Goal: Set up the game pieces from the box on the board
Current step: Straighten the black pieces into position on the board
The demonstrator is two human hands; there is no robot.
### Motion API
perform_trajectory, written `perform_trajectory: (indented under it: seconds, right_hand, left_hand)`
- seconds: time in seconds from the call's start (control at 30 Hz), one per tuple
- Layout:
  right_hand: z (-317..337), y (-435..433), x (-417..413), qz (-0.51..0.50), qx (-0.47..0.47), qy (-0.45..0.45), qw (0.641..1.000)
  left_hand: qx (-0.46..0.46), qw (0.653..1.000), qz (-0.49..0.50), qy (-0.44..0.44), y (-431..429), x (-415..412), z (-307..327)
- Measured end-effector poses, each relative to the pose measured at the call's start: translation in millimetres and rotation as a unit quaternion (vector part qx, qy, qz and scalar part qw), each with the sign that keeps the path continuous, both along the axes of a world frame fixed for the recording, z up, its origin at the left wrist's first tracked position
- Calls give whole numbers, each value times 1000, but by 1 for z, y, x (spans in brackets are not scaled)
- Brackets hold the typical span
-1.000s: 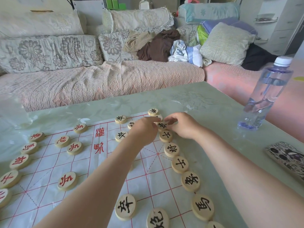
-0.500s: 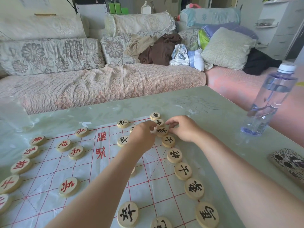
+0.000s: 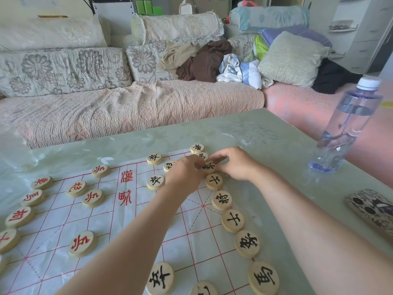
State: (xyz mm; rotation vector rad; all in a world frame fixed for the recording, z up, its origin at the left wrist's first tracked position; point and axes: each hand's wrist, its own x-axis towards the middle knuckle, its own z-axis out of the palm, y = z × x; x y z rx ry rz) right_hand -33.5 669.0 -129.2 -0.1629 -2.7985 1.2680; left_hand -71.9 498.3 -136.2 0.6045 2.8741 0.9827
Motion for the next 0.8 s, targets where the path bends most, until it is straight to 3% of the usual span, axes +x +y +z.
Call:
perform_trajectory:
  seconds: [0.33, 0.5, 0.8]
  right_hand:
    - [3, 9, -10, -35, -17, 21, 999]
    - [8, -1, -32, -54, 31, 8, 998]
    - [3, -1, -58, -70, 15, -61, 996]
  left_hand:
    - [6, 1000, 7, 9, -11, -10, 4]
    - [-16, 1000, 8, -2, -7, -23, 9]
    - [-125, 992, -11, 14, 7, -32, 13]
